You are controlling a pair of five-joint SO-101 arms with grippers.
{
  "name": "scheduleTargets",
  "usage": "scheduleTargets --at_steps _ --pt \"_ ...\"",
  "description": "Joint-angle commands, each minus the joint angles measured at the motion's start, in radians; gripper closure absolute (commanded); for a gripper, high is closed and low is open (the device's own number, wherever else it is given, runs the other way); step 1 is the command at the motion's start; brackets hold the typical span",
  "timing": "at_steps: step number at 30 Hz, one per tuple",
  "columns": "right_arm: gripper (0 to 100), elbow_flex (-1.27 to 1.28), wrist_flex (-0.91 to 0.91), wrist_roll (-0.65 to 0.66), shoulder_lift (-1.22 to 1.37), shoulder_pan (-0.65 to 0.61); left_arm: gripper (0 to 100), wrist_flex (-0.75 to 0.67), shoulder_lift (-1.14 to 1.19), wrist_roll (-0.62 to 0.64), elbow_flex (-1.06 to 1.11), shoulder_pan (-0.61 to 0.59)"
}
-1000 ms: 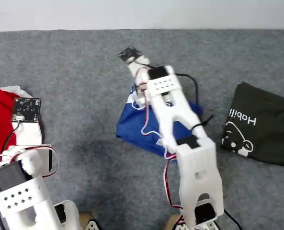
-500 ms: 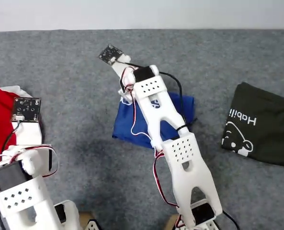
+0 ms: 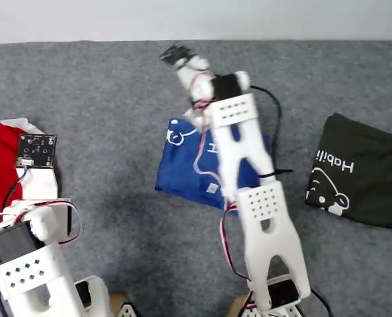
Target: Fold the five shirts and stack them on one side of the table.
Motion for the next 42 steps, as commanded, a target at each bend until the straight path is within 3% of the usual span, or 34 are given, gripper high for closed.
scheduleTargets --at_steps 1,9,14,24,42 --pt "98.7 -0.038 0.044 -0.048 -0.027 0.091 100 -0.017 -0.008 -0.011 -0.004 -0.005" --pt "98.3 0.267 0.042 -0.201 -0.236 0.174 100 -0.015 -0.005 -0.011 -0.004 -0.005" --pt "88.9 0.453 0.038 -0.313 -0.352 0.194 100 -0.015 -0.005 -0.011 -0.004 -0.003" --pt "85.6 0.457 -0.005 -0.367 -0.280 0.260 100 -0.012 -0.005 -0.011 -0.004 -0.003" --pt "85.8 0.457 -0.050 -0.368 -0.180 0.260 100 -0.017 -0.009 -0.011 0.056 -0.003"
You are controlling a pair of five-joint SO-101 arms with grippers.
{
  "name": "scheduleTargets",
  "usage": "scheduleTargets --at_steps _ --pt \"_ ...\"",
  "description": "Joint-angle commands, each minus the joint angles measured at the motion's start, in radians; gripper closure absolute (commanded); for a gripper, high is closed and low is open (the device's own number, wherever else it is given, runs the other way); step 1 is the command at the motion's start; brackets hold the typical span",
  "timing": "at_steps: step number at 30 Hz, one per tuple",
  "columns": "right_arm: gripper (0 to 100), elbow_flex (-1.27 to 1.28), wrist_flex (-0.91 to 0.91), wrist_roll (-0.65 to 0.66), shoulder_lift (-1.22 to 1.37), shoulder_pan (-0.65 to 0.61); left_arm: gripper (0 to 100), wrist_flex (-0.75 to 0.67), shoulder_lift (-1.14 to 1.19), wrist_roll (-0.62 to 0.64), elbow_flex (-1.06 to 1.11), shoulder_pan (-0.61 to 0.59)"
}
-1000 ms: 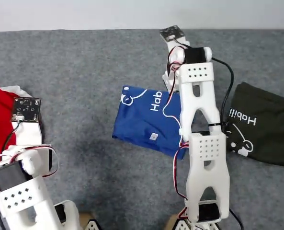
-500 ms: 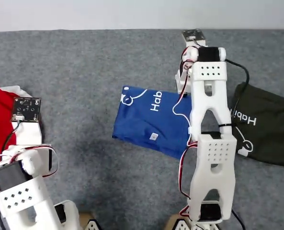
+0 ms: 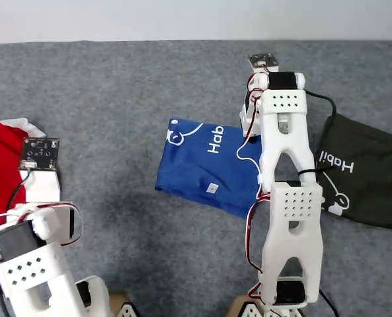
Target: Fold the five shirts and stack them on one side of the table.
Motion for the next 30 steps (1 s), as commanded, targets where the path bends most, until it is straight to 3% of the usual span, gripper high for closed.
scheduleTargets --at_steps 1,9,14,30 --pt "85.8 -0.003 -0.013 -0.011 -0.016 0.012 100 -0.017 -0.009 -0.011 0.001 -0.003" --pt "86.2 -0.003 -0.064 -0.006 0.042 0.010 100 -0.017 -0.011 -0.011 -0.002 -0.003" --pt "99.2 -0.003 -0.079 0.005 0.038 0.012 100 -0.017 -0.011 -0.011 -0.002 -0.003" --pt "98.9 -0.157 -0.165 0.195 0.050 0.024 100 -0.017 -0.011 -0.011 -0.002 -0.003"
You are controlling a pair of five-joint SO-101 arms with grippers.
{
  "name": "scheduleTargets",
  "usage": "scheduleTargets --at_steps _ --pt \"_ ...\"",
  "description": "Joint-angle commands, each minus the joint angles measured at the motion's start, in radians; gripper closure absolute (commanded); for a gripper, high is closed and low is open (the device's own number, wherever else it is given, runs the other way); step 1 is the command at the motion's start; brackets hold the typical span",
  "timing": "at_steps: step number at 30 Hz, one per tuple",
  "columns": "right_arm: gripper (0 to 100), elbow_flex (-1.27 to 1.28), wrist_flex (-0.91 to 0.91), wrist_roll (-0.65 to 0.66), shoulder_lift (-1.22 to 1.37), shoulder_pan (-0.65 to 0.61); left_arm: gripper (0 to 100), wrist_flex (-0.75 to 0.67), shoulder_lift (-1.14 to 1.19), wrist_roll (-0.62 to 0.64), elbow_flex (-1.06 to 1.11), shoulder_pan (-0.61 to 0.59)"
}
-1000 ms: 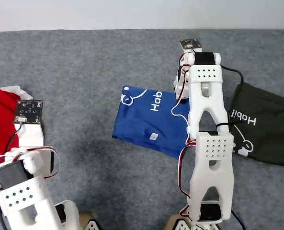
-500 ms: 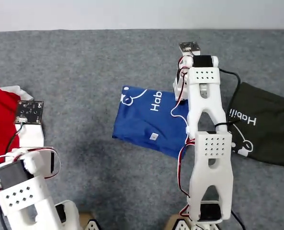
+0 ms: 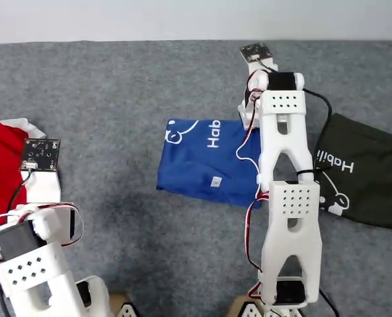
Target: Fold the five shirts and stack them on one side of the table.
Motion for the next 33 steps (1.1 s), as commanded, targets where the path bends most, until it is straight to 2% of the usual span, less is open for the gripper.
scheduleTargets --at_steps 1,7,13,17,21,25,33 --pt "98.9 -0.054 -0.030 0.029 -0.016 0.019 100 -0.017 -0.011 -0.011 -0.004 -0.003" --pt "97.6 -0.060 0.013 0.029 -0.022 0.015 100 -0.017 -0.011 -0.011 -0.004 -0.003" --pt "83.5 -0.132 0.174 0.021 -0.044 0.010 100 -0.017 -0.011 -0.011 -0.002 -0.003" --pt "87.2 -0.169 0.216 0.021 -0.065 0.002 100 -0.017 -0.011 -0.011 -0.002 -0.003" --pt "92.8 -0.097 0.216 0.026 -0.159 -0.001 100 -0.017 -0.011 -0.011 -0.013 -0.003" --pt "98.6 0.081 0.216 0.026 -0.298 -0.028 100 -0.012 -0.011 -0.011 -0.013 -0.003" --pt "98.8 0.437 0.211 0.028 -0.536 -0.082 100 -0.015 -0.011 -0.011 -0.012 -0.005"
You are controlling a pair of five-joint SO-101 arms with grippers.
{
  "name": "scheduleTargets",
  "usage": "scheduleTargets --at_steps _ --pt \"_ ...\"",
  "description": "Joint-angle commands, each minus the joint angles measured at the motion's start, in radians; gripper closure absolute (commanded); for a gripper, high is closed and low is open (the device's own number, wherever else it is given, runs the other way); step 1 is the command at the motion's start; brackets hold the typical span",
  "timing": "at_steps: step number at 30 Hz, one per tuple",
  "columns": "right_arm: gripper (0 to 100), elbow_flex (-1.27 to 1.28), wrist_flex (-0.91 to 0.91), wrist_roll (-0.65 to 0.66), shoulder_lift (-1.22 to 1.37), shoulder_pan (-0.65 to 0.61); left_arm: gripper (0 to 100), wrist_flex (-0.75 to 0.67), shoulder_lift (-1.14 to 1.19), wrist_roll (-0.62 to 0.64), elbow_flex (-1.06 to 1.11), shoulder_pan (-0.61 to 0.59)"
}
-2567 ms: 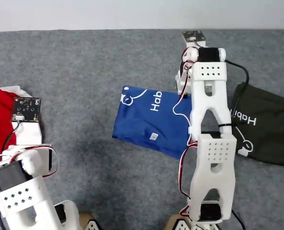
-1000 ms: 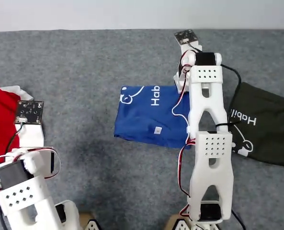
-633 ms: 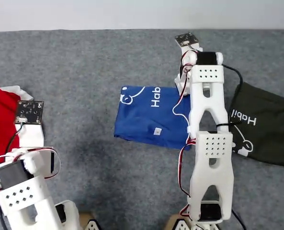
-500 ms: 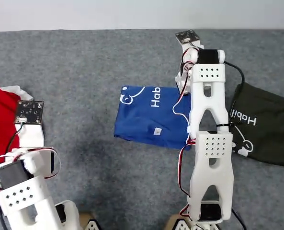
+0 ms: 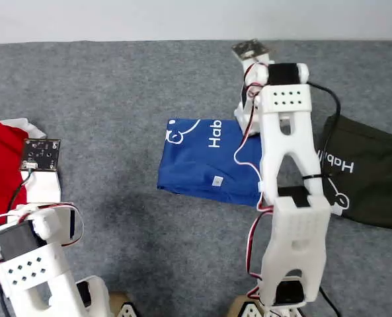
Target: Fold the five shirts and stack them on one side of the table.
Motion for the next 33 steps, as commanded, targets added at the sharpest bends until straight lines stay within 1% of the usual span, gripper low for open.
scheduleTargets --at_steps 1,4,9,13,17,26,30,33 --pt "98.8 0.089 0.039 0.008 -0.137 -0.025 100 -0.015 -0.011 -0.011 -0.012 -0.005" --pt "98.8 0.133 0.038 0.008 -0.150 -0.056 100 -0.015 -0.011 -0.011 -0.010 -0.005" --pt "98.8 0.137 0.038 0.008 -0.104 -0.084 100 -0.015 -0.011 -0.011 -0.012 -0.005" --pt "98.8 0.140 0.038 0.002 -0.062 -0.154 100 -0.015 -0.011 -0.011 -0.012 -0.005" --pt "98.8 0.140 0.036 0.005 0.008 -0.223 100 -0.015 -0.011 -0.011 -0.012 -0.005" --pt "98.8 0.140 0.033 0.006 0.200 -0.292 100 -0.015 -0.011 -0.011 -0.012 -0.005" --pt "98.8 0.138 0.035 0.008 0.191 -0.306 100 -0.014 -0.011 -0.011 -0.012 -0.005" --pt "98.8 0.138 0.039 0.008 0.085 -0.297 100 -0.012 -0.011 -0.011 -0.012 -0.005"
